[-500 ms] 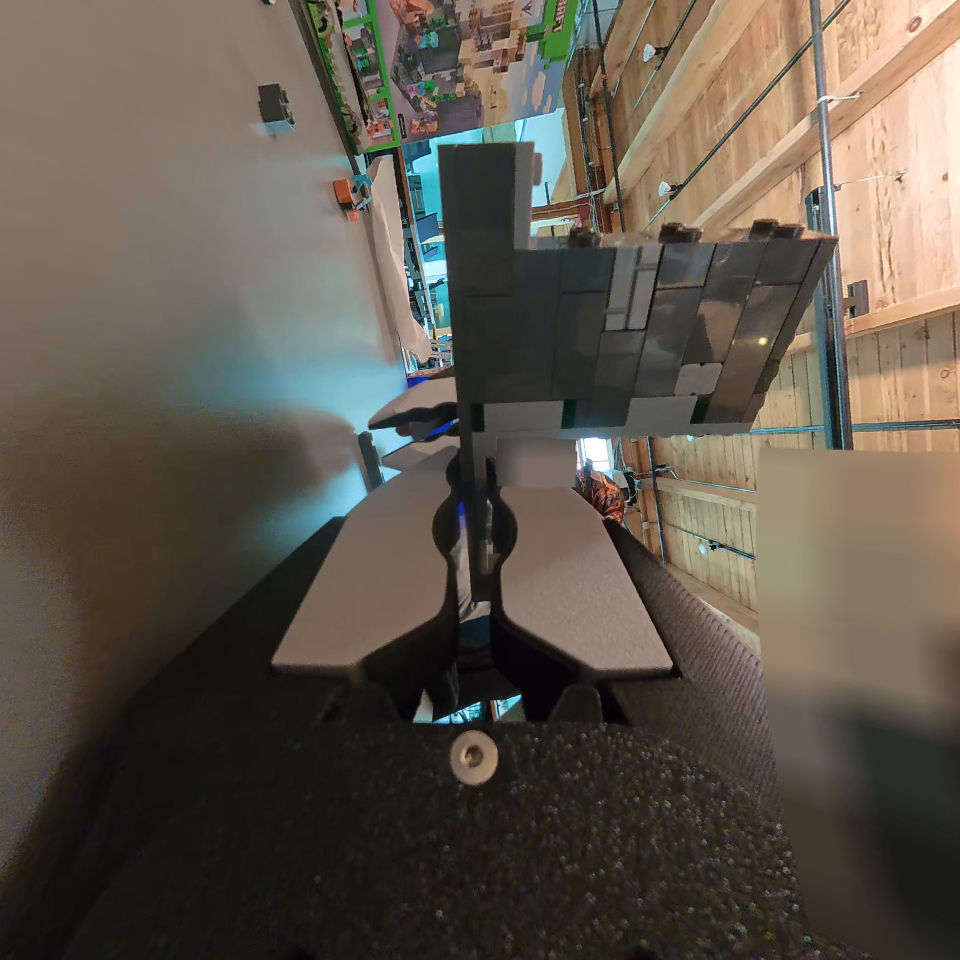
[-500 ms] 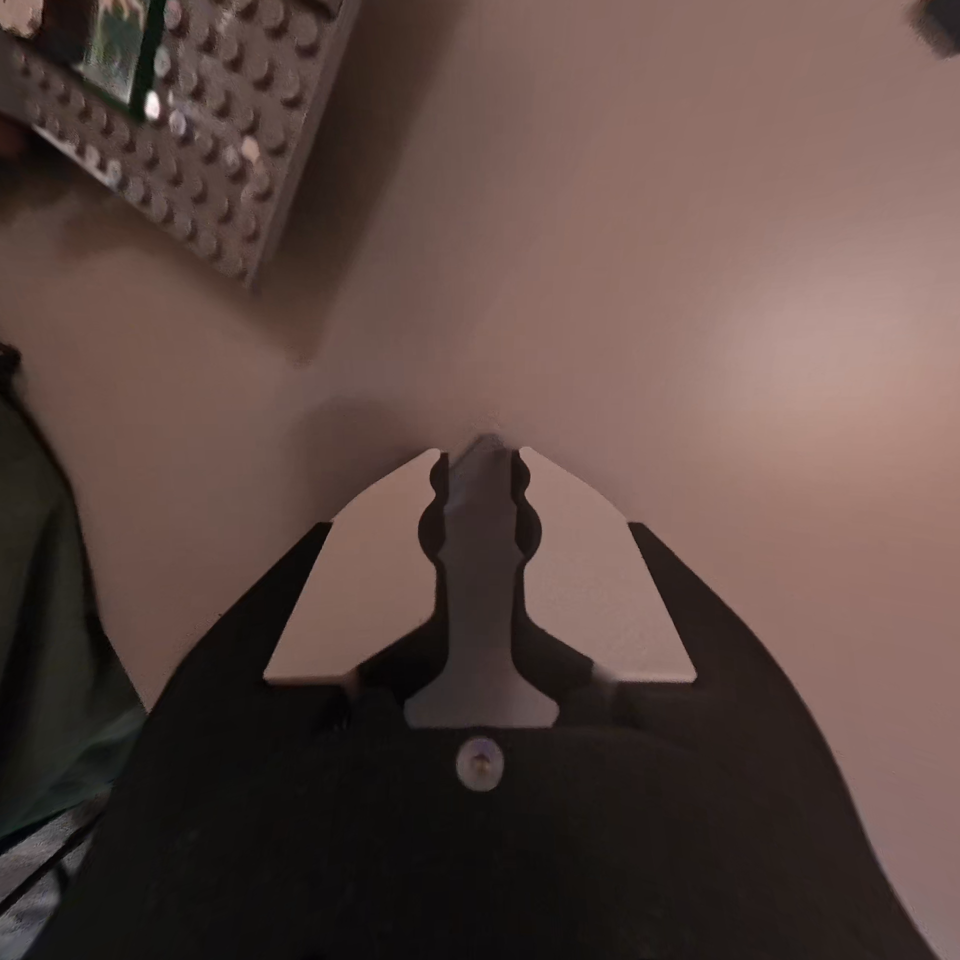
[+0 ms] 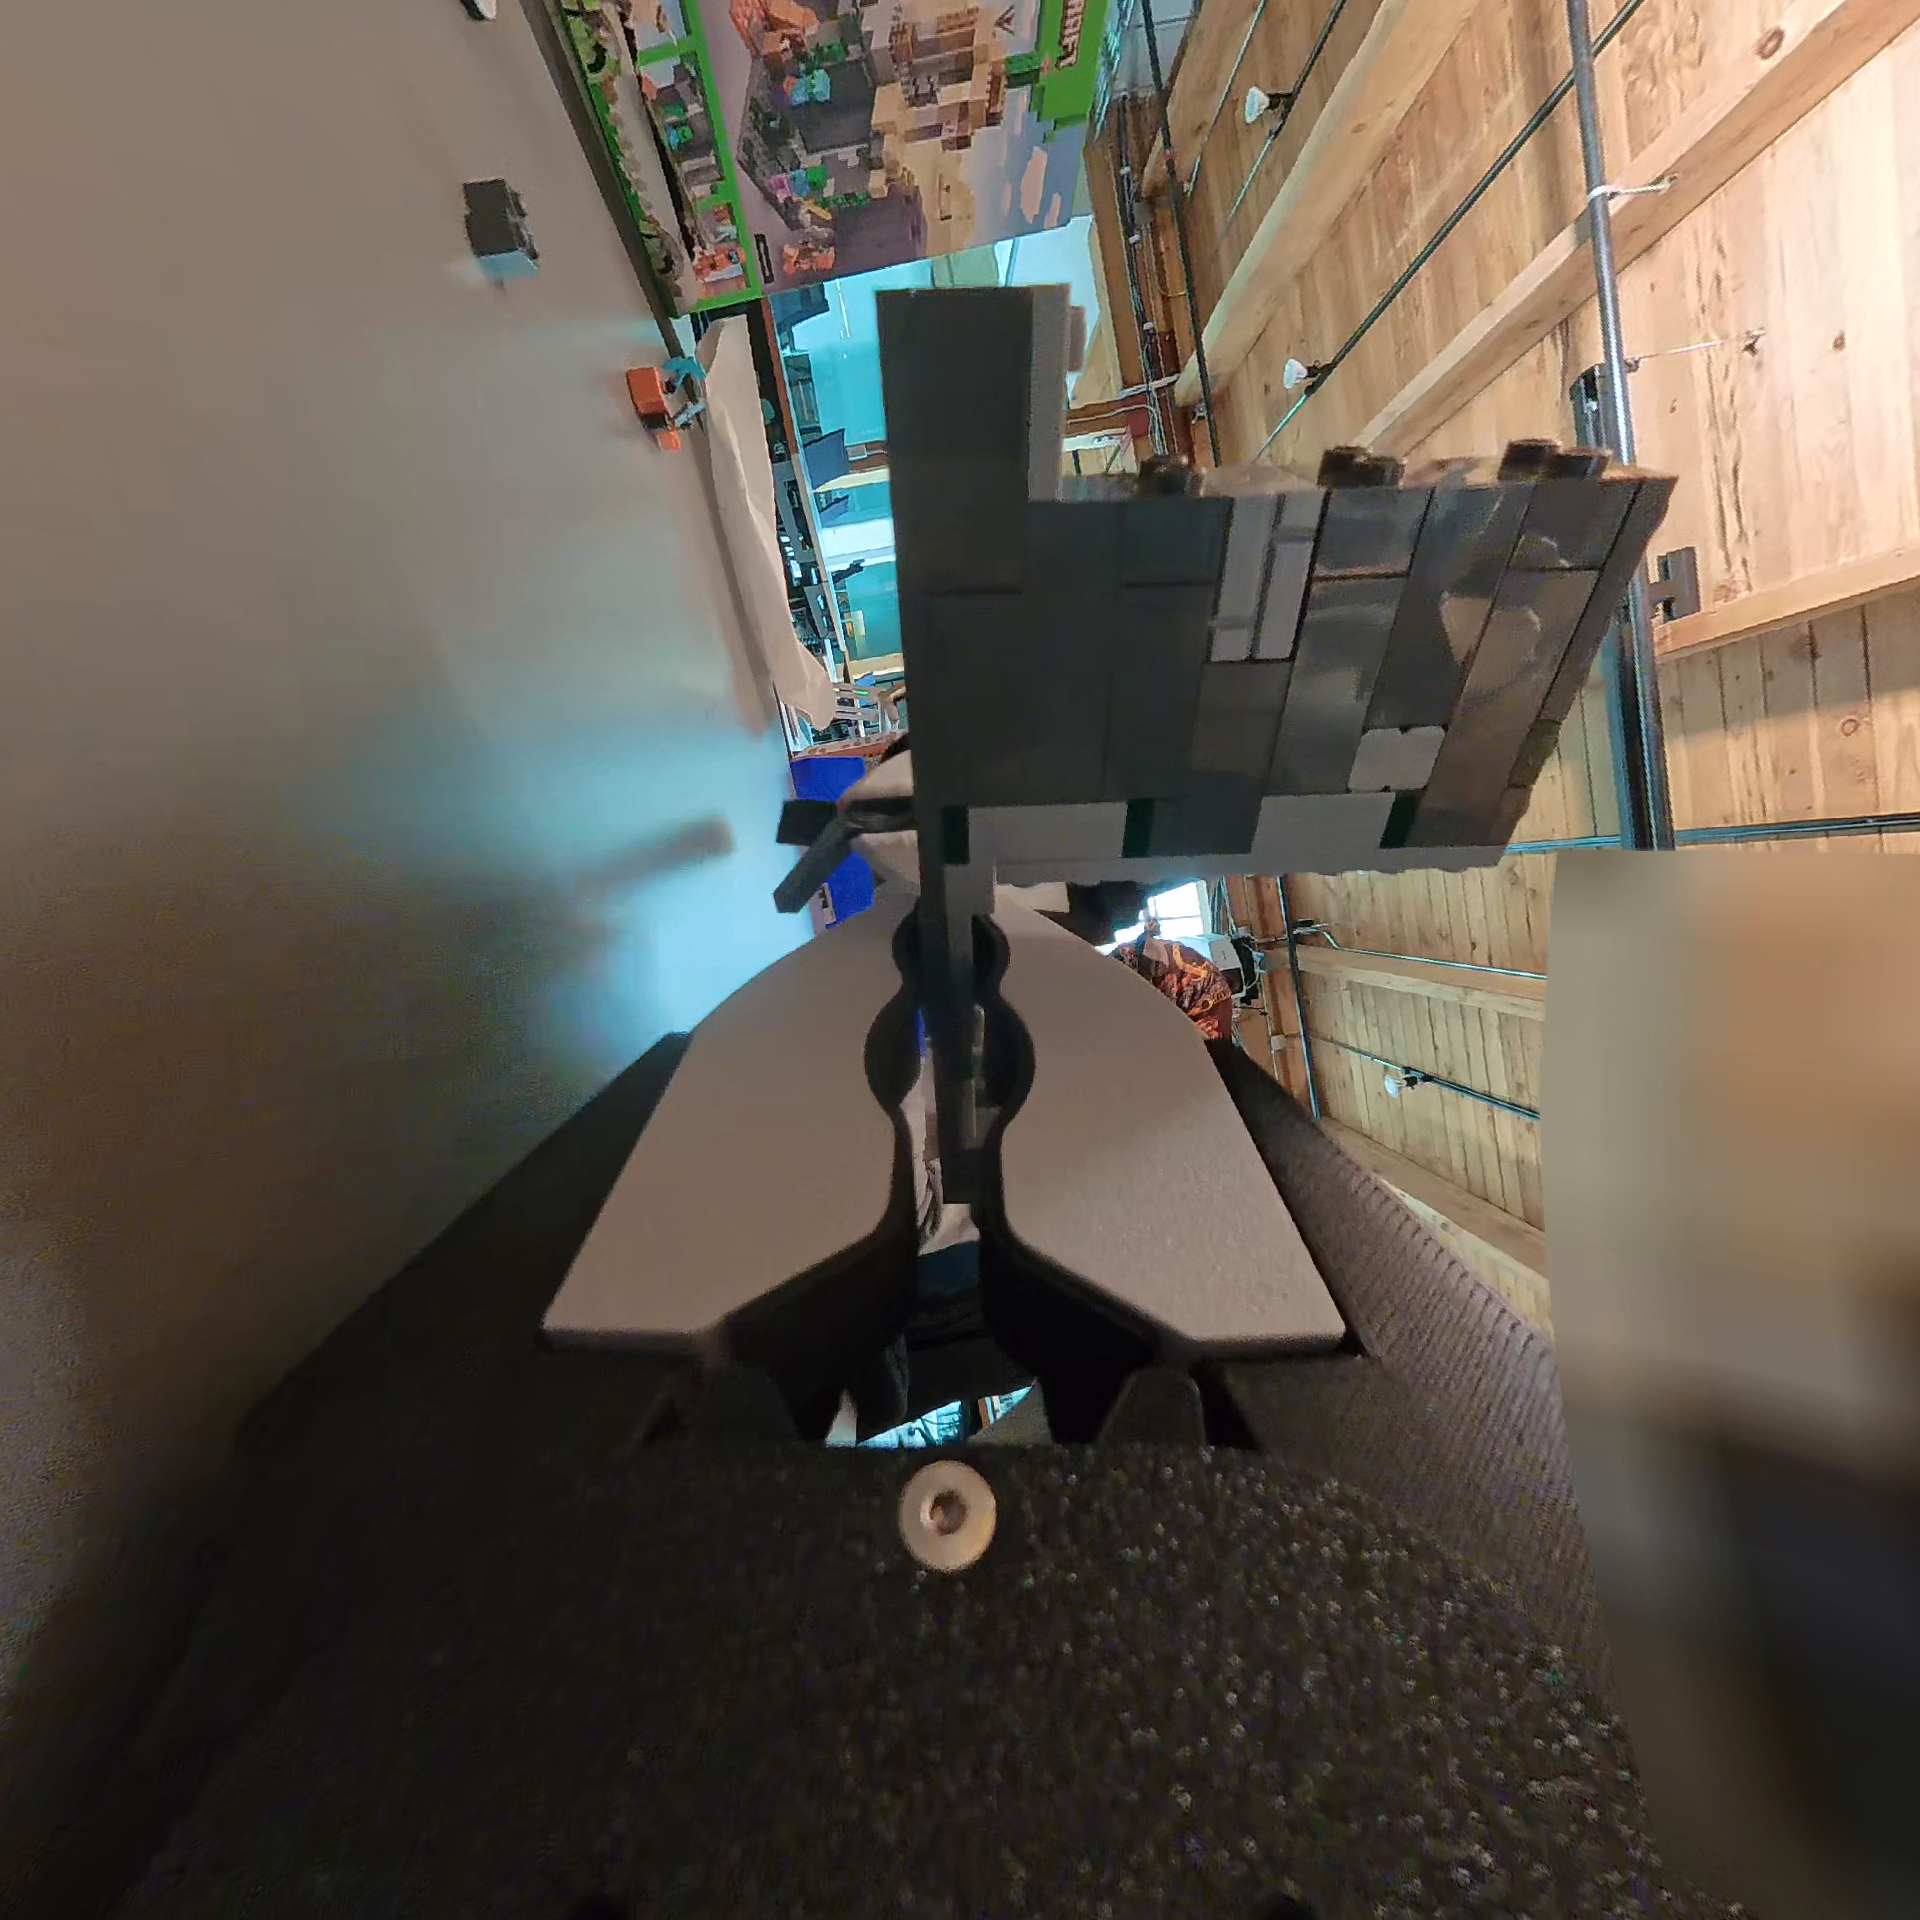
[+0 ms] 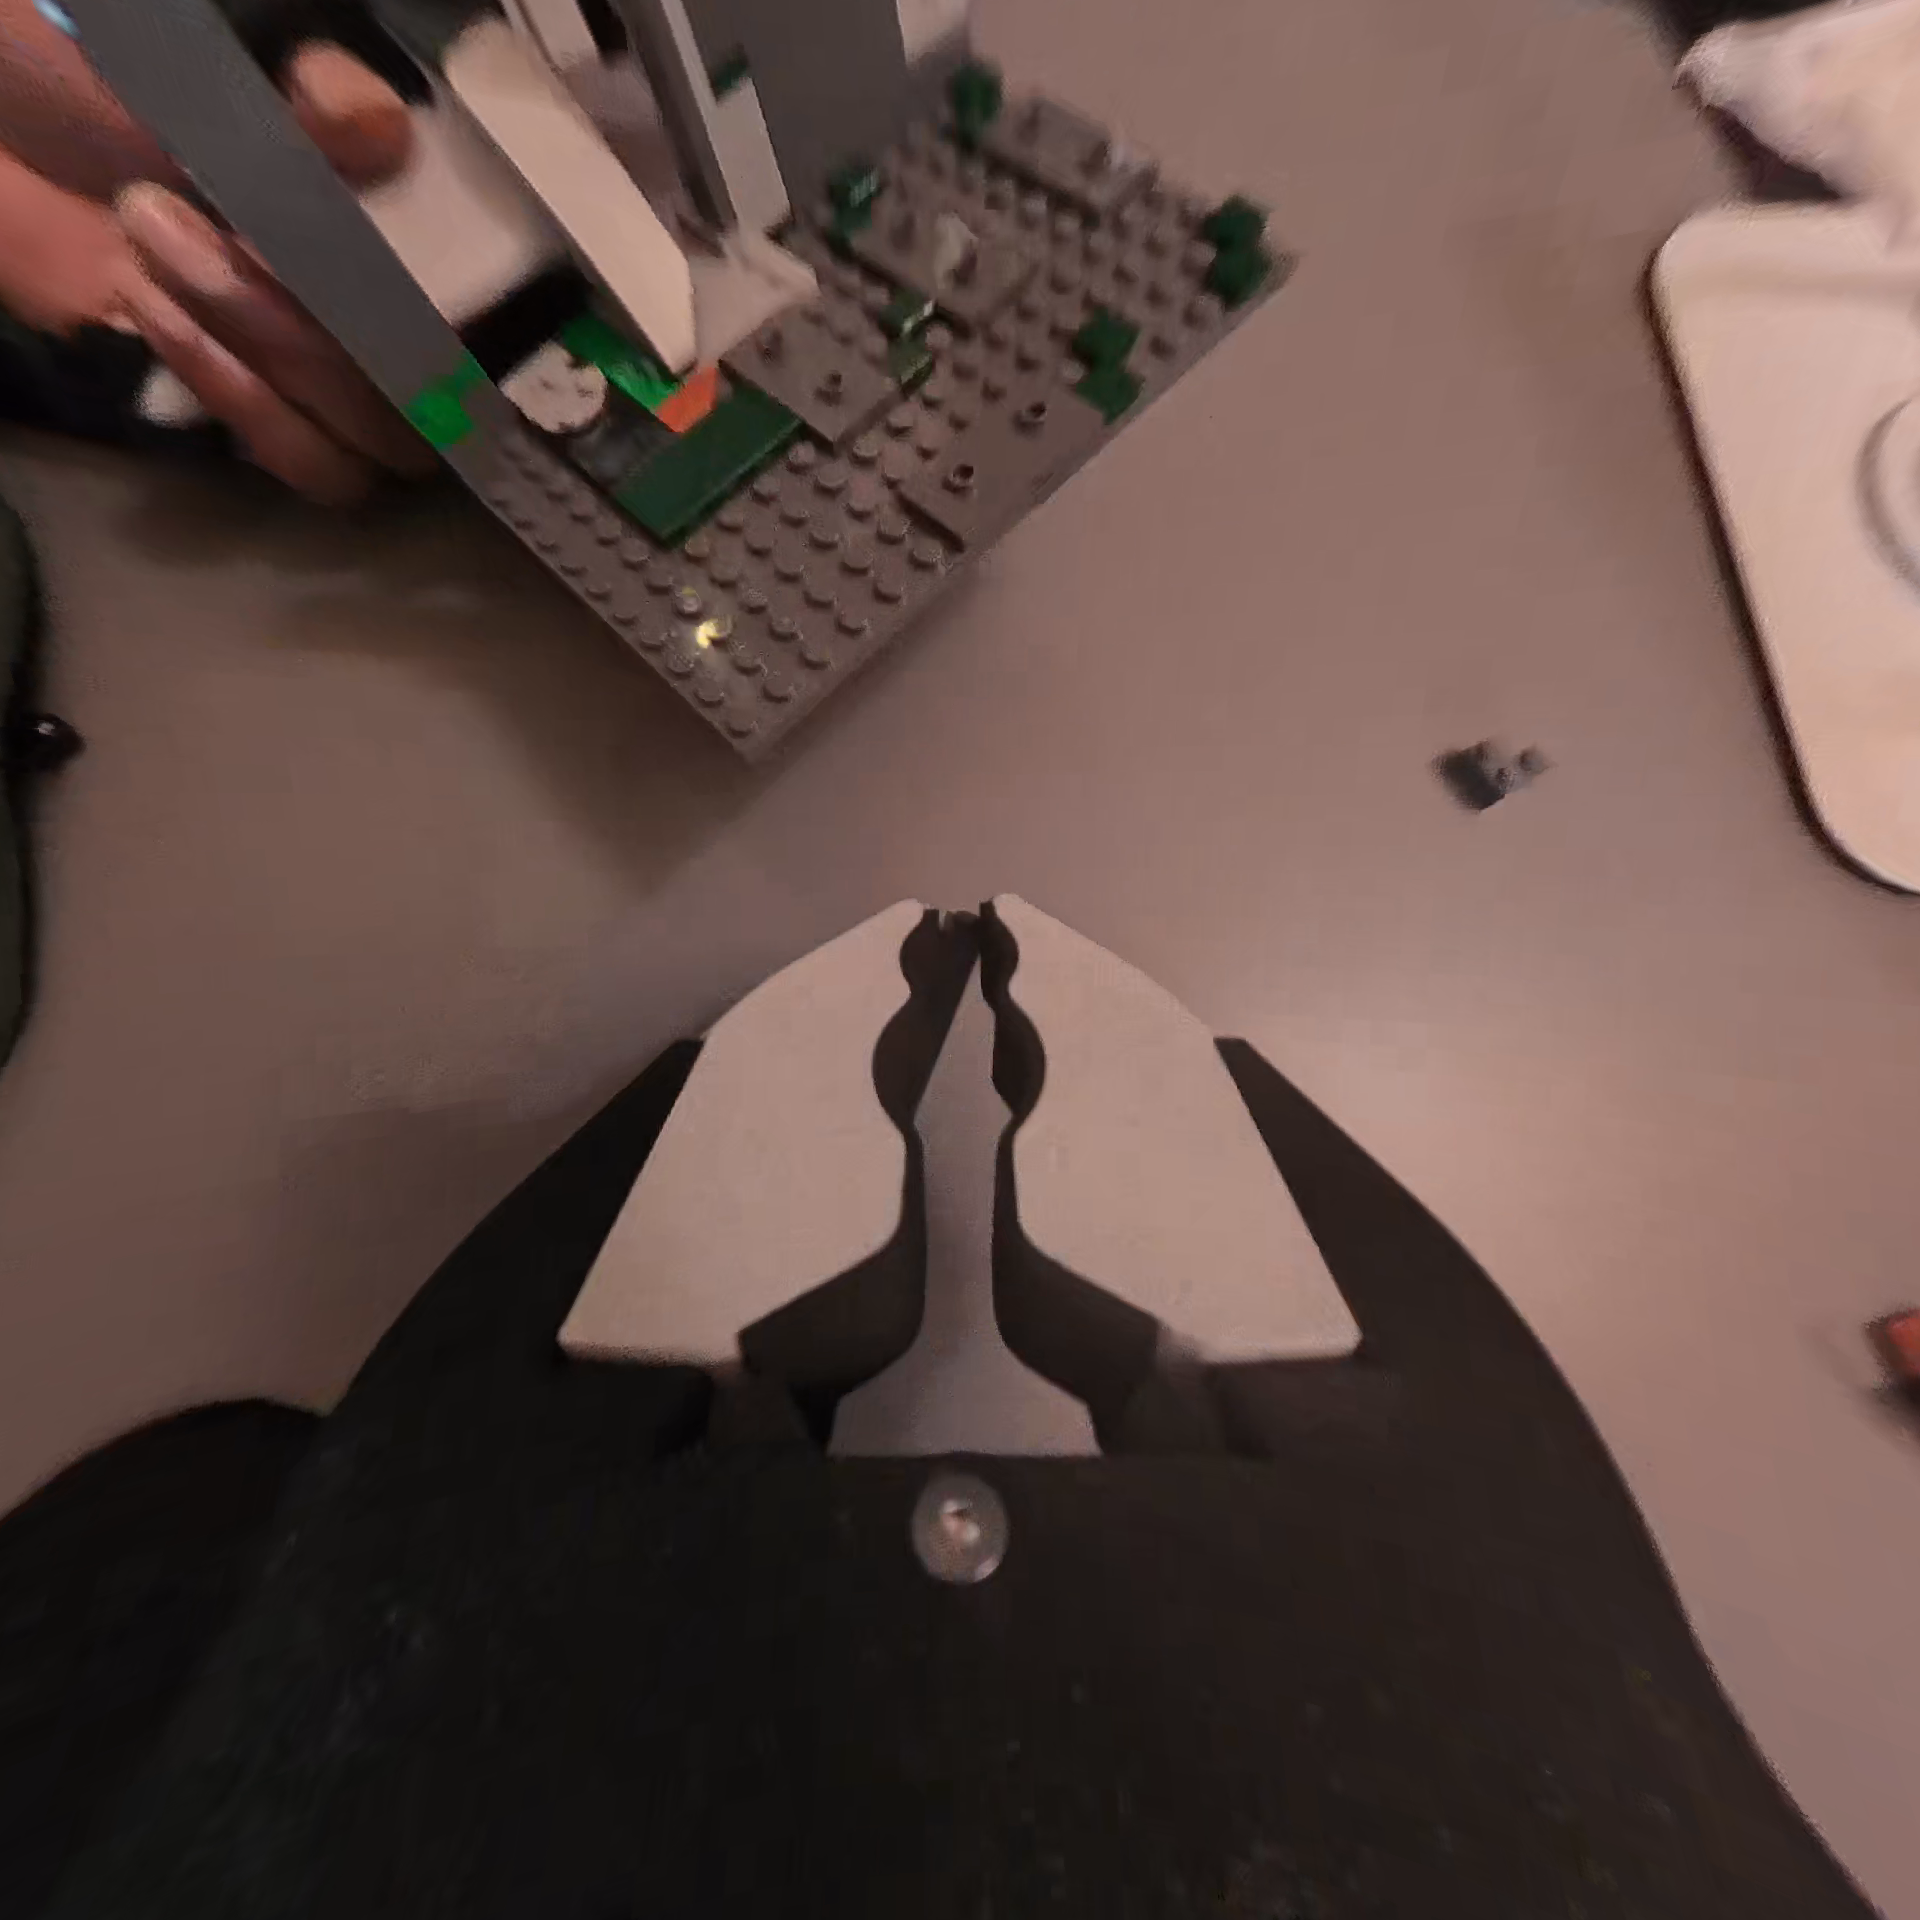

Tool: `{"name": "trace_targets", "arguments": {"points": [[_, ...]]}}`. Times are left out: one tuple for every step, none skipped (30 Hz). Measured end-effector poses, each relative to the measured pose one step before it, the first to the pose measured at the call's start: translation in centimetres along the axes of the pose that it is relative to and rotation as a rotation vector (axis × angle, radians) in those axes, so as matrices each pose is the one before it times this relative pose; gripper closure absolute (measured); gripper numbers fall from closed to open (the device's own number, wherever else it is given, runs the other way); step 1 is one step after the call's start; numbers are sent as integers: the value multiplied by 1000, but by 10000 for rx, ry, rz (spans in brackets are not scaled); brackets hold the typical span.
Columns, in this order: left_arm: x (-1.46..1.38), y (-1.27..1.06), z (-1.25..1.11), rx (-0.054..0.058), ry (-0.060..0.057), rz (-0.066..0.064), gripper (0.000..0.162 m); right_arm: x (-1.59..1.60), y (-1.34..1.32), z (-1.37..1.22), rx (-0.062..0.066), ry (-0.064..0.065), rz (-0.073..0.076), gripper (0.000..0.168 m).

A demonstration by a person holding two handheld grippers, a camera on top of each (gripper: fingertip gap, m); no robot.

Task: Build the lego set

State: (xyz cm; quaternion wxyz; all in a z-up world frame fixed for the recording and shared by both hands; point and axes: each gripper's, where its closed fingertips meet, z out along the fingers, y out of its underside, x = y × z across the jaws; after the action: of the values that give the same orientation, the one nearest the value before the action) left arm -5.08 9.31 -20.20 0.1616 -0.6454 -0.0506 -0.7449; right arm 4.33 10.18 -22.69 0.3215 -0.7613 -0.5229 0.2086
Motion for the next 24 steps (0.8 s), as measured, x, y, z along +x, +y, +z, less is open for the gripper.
{"name": "trace_targets", "arguments": {"points": [[17,2,-4,7,-5,29,156,55,-99,-406,661,49,-15,162],[20,18,-2,-3,-2,28,156,16,179,-342,565,41,40,162],[22,33,21,-15,0,21,156,26,379,-326,483,71,17,162],[2,38,18,-19,-12,29,156,47,483,-366,385,136,-25,162],[-25,24,14,-11,-28,39,156,53,552,-386,261,170,-54,162],[-30,28,22,-10,-23,26,156,20,514,-387,171,182,-65,162],[-36,15,23,-12,-18,10,156,0,403,-381,138,178,-54,162],[-45,9,17,-2,-26,13,156,-31,330,-387,104,163,-42,162],[-41,4,20,0,-28,17,156,-39,304,-374,52,143,-40,162],[-32,-1,20,-2,-14,14,156,-37,283,-386,29,127,-35,162],[-34,7,7,-3,-17,16,156,-42,271,-376,35,115,-18,162],[-57,11,8,0,-36,29,156,-86,289,-351,0,69,1,162],[-43,8,18,-1,-22,17,156,-102,328,-303,-34,56,-3,162],[-26,6,16,-5,-4,-3,156,-120,295,-277,-31,59,-28,161],[-15,9,17,-2,-9,1,156,-158,218,-267,-5,35,-33,161],[-45,7,16,-8,-23,16,156,-166,181,-250,-11,24,-21,161],[-16,29,20,-9,-13,11,156,-146,139,-260,3,37,-31,161],[-8,31,27,-13,2,-3,156,-133,70,-261,40,45,-34,161],[8,19,23,-8,3,-9,156,-90,29,-262,64,58,-9,162],[-5,26,19,-13,-2,-1,156,-28,-14,-230,65,71,27,162],[-36,34,34,-20,-8,0,155,24,-115,-147,91,62,56,162],[-38,36,32,-20,-9,-12,155,25,-309,-62,141,23,85,162],[-43,55,63,-32,-8,-23,155,55,-424,79,149,6,79,162],[-38,70,58,-38,-6,-12,155,62,-518,185,169,-6,7,162]]}}
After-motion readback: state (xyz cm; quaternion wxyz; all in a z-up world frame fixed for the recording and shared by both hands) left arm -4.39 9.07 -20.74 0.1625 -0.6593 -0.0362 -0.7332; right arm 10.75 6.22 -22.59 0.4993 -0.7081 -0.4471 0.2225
